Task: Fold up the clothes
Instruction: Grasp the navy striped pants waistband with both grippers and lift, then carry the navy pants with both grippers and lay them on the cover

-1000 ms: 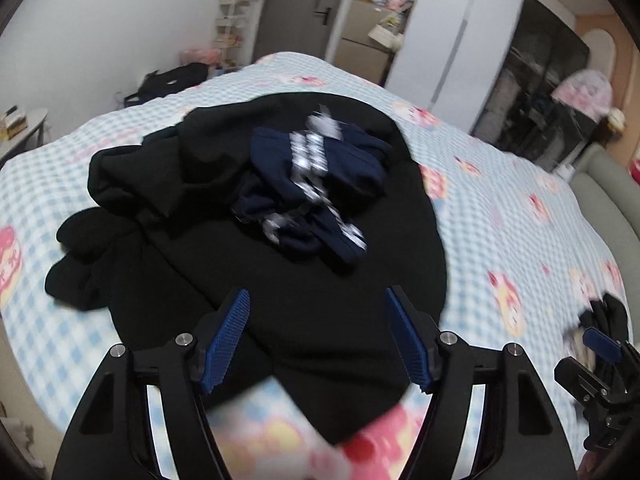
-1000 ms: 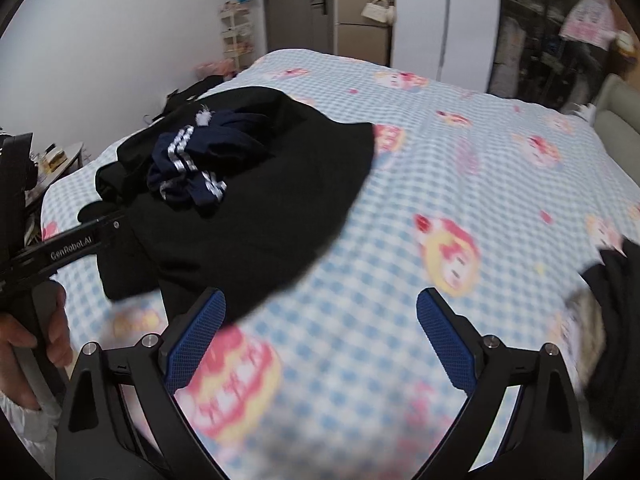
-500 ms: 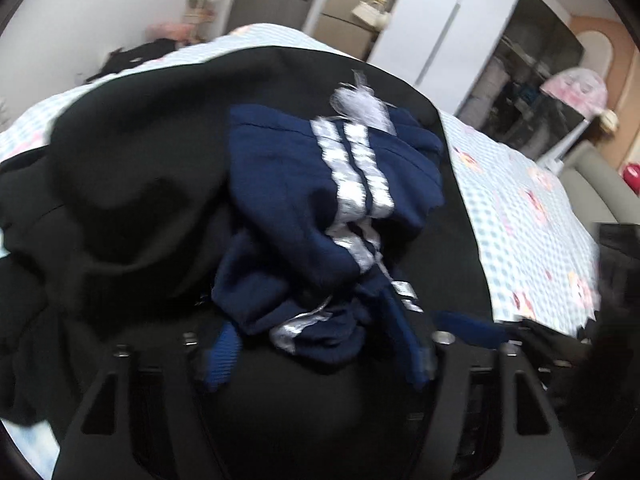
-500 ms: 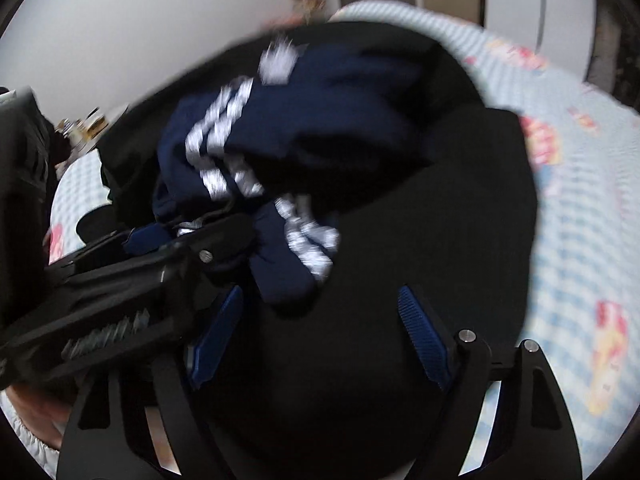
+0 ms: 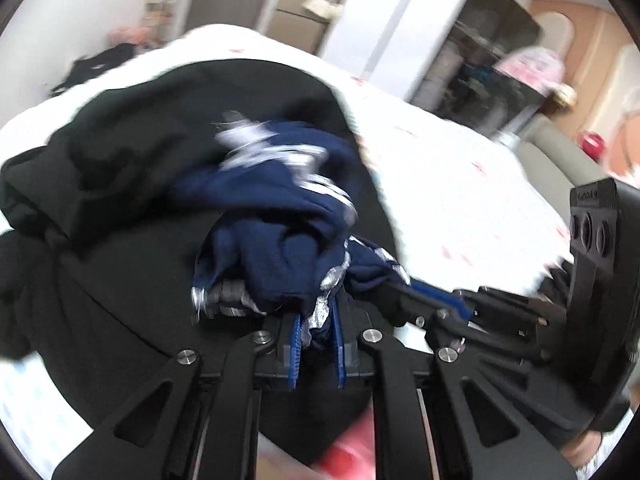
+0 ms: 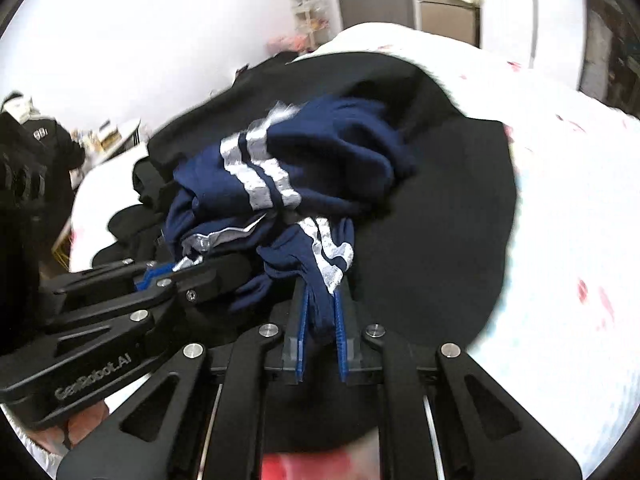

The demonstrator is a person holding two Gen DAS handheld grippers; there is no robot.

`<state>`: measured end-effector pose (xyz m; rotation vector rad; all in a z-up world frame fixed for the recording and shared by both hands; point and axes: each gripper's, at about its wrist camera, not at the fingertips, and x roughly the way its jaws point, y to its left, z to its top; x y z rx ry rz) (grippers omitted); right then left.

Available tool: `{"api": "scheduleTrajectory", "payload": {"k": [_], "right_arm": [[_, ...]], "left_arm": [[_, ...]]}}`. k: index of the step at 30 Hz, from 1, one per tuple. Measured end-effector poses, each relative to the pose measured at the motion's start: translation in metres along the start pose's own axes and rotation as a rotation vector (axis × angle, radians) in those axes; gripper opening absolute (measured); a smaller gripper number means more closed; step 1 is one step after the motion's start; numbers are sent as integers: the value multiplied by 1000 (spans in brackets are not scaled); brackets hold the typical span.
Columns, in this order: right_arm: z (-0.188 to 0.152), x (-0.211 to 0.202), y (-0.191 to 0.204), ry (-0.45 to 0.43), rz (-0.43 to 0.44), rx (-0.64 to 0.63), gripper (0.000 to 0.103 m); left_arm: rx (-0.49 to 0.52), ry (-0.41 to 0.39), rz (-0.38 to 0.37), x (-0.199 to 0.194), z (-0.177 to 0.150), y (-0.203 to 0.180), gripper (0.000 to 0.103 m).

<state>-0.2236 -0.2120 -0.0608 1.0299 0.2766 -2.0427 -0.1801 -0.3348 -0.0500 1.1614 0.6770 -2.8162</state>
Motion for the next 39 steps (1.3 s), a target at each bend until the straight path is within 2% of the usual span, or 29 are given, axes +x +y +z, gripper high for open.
{"api": "scheduleTrajectory", "payload": {"k": [6, 11, 14, 18, 21, 23, 24, 28, 30, 32, 34, 37, 39], "right_arm": [[-74, -119, -65, -42, -84, 137, 11], [-133, -213, -116, -68, -204, 243, 11], [-173, -261, -138, -87, -263, 316, 10], [-205, -301, -155, -133, -316, 399, 10], [-217, -328, -167, -187, -337, 433, 10], [-226, -333, -177, -197, -375, 453, 10], [-232, -333, -183, -193, -393, 470, 11], [-262, -302, -212, -91, -361, 593, 11], [-274, -285, -214, -36, -351, 601, 12], [-284, -271, -216, 0, -316, 618, 13], [-292, -259, -220, 17, -266, 657, 19], [-301, -248, -217, 47, -225, 663, 22], [-305, -238, -215, 76, -227, 651, 28]], "left_arm": [[154, 61, -158, -3, -38, -105, 13], [198, 135, -291, 11, -78, -189, 13], [209, 188, -344, 14, -105, -225, 13], [271, 140, -374, -15, -130, -264, 12], [263, 102, -366, -43, -134, -264, 12], [252, 108, -302, -45, -142, -257, 12], [238, 128, -266, -38, -147, -253, 13], [102, 253, -141, -5, -174, -209, 15], [52, 293, -107, 3, -187, -189, 36], [27, 300, -97, 0, -197, -174, 39], [14, 294, -110, -7, -203, -164, 39], [34, 323, -131, -4, -215, -157, 48], [61, 357, -102, 1, -223, -161, 53]]}}
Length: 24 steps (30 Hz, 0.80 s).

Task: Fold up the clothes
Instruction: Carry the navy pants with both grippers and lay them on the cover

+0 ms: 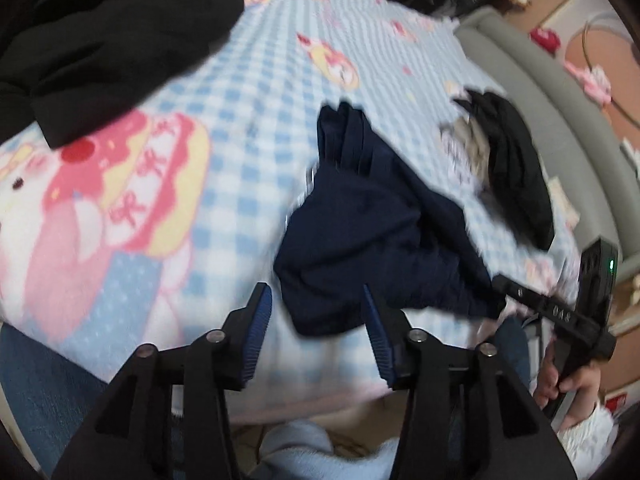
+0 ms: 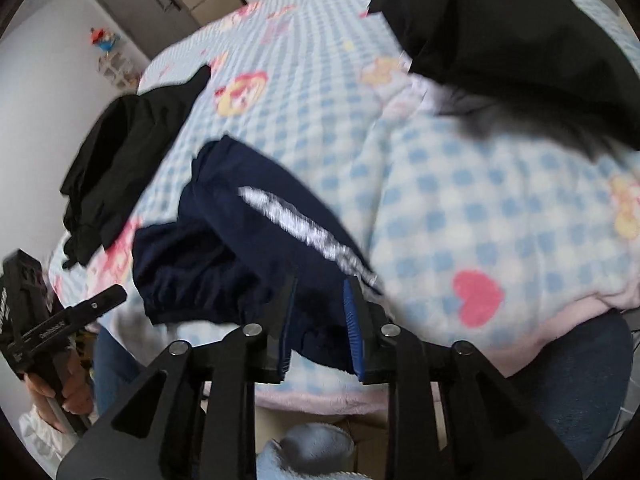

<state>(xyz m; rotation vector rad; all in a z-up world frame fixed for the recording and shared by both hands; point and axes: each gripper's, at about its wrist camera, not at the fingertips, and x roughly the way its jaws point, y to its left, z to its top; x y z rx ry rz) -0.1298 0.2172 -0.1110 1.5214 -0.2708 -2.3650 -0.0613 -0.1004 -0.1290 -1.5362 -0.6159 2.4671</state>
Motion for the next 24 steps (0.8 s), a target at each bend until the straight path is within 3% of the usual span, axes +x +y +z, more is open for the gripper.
{"api": "scheduleTrajectory", "payload": {"k": [2, 5, 6, 8, 10, 11, 12, 13, 14, 16, 17, 20, 24], "right_arm": [[-5, 8, -2, 18, -24, 5, 35], [-8, 9, -6, 20, -62, 19, 43], [-8, 9, -7, 21, -84, 14, 54], [-11, 8, -8, 35, -107, -7, 64], [-14, 12, -7, 69, -96, -33, 65], [-16, 17, -6, 100, -75, -47, 65], [-19, 21, -5, 123, -48, -56, 65], [-20, 21, -3, 126, -26, -61, 65], [-21, 20, -1, 113, -14, -66, 63], [-19, 14, 1, 66, -30, -85, 51], [-17, 10, 0, 48, -48, -91, 39], [-11, 3, -6, 14, -69, -75, 24], [-10, 4, -12, 24, -51, -43, 20]], "left_arm": [[-11, 14, 64, 7, -3, 3, 61], [-53, 25, 39, 14, -5, 12, 63], [-62, 28, 28, 15, -5, 14, 63], [-56, 32, -25, 19, -4, 12, 63], [-56, 46, -58, 25, -2, 9, 62], [-55, 49, -57, 26, -2, 7, 56], [-54, 51, -56, 28, -2, 5, 37], [-50, 48, -51, 28, -1, 3, 29], [-41, 34, -39, 25, -2, 0, 25], [-25, 3, -25, 17, -1, -3, 15], [-25, -13, -34, 12, 0, -3, 13], [-31, -39, -57, 0, 2, -2, 13], [-41, 8, -112, 8, 1, -1, 14]]}}
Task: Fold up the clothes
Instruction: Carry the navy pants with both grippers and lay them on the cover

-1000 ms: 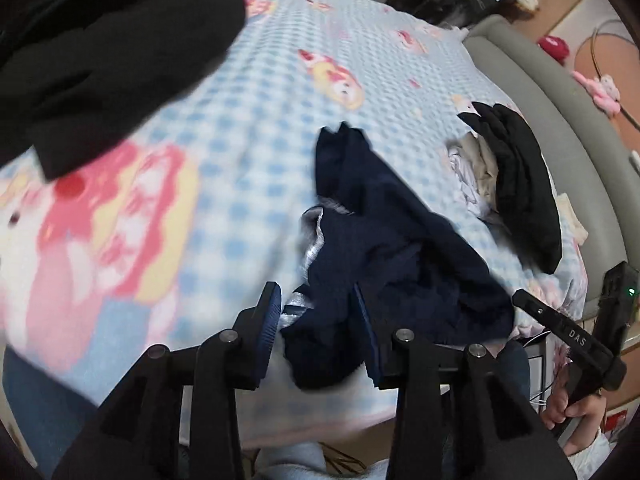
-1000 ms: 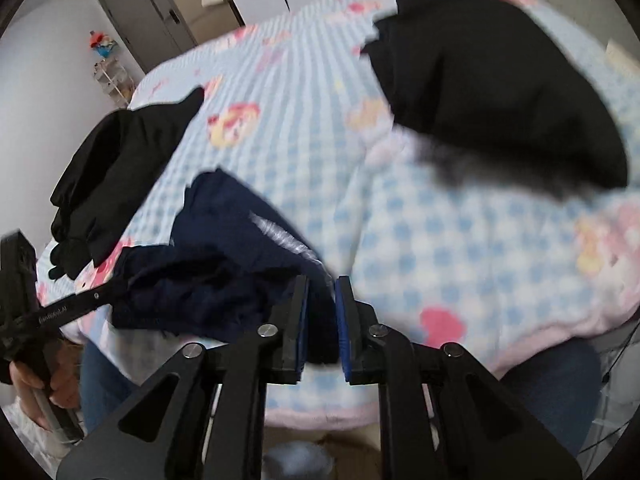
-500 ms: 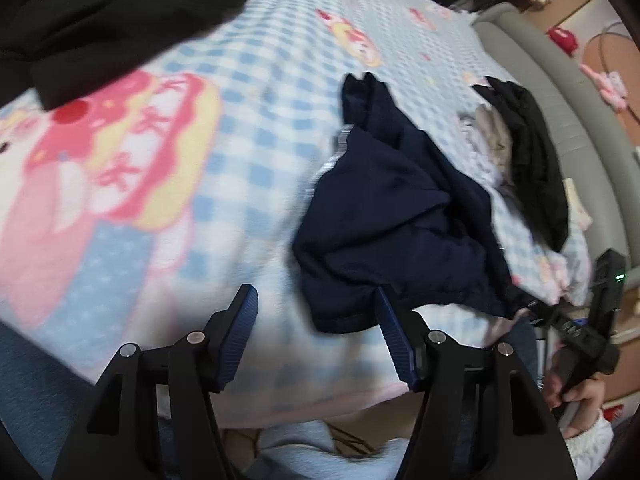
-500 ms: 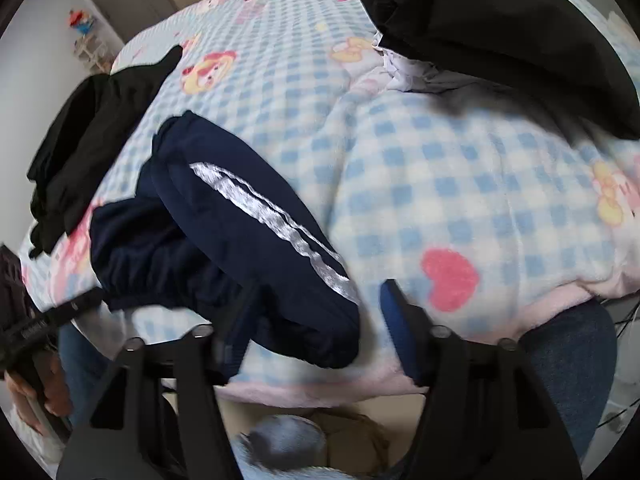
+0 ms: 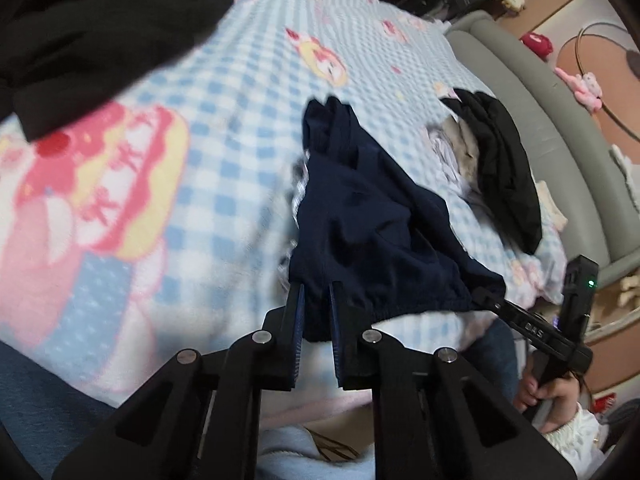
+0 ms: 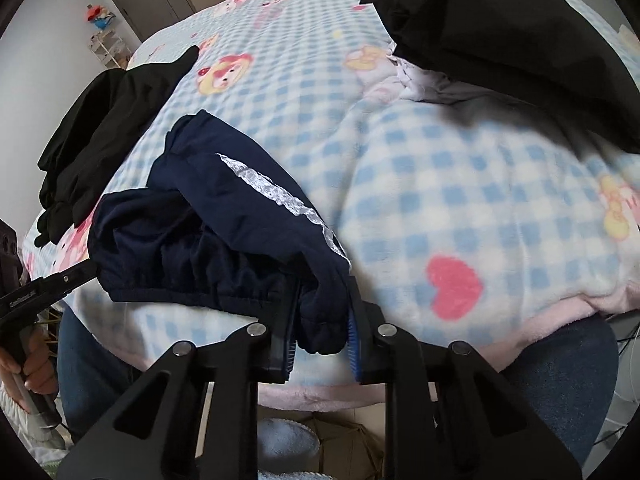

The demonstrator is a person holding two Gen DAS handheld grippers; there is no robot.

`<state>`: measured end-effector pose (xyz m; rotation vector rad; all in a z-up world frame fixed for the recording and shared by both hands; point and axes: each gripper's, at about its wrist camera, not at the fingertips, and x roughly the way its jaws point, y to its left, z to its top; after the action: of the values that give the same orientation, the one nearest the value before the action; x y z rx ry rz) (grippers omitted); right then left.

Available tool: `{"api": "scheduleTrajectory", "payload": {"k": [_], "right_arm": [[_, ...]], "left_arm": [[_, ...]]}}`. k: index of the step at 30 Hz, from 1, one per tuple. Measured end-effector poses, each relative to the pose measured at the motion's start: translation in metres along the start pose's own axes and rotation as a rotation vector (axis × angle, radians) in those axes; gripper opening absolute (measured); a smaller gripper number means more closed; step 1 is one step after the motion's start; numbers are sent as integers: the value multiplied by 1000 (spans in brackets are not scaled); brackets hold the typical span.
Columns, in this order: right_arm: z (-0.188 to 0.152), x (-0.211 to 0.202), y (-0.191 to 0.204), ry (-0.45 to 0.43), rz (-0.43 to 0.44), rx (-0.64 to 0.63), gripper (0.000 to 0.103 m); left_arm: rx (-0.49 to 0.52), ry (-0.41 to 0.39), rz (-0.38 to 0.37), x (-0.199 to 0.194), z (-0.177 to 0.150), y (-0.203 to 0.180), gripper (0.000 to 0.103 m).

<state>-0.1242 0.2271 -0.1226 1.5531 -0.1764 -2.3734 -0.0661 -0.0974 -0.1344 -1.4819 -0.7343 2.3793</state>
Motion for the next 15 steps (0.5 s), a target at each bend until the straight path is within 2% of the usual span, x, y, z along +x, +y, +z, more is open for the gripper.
{"api": "scheduleTrajectory", "payload": {"k": [2, 4, 6, 7, 8, 11, 12, 15], "right_arm": [[0, 2, -2, 11, 14, 14, 21], [-2, 6, -1, 22, 33, 32, 22], [-3, 9, -2, 27, 41, 41, 22], [-3, 9, -3, 21, 41, 50, 22], [-2, 6, -5, 9, 48, 66, 22], [0, -2, -14, -23, 75, 100, 28], [2, -4, -16, -11, 103, 55, 28], [4, -6, -19, -18, 67, 35, 29]], "left_arm": [[-10, 26, -16, 10, -3, -2, 17], [-10, 36, -10, 16, -5, -4, 25], [-20, 43, -22, 21, -5, -3, 36], [-27, 45, -15, 24, -6, -2, 48], [-34, 48, -9, 26, -6, 0, 53], [-35, 49, 46, 30, -9, 4, 54], [-38, 47, 56, 32, -10, 6, 54], [-32, 47, 48, 34, -11, 6, 54]]}}
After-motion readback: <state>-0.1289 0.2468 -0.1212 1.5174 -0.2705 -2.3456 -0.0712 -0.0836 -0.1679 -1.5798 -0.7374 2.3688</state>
